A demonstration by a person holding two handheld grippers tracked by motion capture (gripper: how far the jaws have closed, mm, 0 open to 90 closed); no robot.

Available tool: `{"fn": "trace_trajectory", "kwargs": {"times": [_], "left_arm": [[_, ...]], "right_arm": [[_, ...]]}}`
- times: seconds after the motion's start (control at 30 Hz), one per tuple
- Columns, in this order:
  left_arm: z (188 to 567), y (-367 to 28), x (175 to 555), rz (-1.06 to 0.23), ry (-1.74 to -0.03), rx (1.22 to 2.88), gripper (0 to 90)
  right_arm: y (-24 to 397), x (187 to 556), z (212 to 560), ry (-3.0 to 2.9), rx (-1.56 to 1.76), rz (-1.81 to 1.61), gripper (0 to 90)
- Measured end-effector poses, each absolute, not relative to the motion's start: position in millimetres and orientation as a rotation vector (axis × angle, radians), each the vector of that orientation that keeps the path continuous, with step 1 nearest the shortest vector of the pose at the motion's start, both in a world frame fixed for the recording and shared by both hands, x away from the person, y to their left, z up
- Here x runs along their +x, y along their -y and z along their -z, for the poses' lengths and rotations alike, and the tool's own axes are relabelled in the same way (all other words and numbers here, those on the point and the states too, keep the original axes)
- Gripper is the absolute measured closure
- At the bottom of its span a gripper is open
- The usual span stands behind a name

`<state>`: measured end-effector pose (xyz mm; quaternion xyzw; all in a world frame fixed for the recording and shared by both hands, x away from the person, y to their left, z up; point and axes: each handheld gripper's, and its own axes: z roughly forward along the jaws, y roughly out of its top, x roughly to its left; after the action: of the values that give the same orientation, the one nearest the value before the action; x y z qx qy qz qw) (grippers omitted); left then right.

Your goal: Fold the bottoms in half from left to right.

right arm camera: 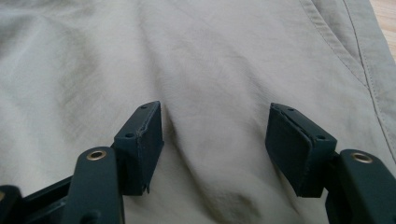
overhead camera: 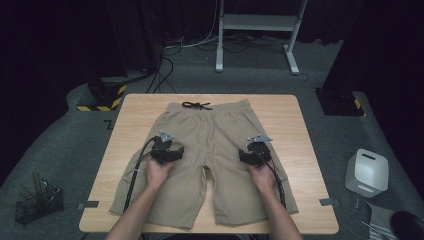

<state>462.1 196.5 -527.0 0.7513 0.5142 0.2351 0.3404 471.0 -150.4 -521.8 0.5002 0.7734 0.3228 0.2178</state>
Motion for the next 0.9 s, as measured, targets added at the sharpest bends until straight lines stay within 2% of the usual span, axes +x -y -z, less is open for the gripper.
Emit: {"fn": "trace_trajectory", "kwargs": {"times": [0.9], "left_arm": [[526, -189, 421, -0.659, -1.29, 1.988, 38.7]], "right_arm": [[149, 430, 524, -2.139, 1.361, -0.921, 36.3]]}}
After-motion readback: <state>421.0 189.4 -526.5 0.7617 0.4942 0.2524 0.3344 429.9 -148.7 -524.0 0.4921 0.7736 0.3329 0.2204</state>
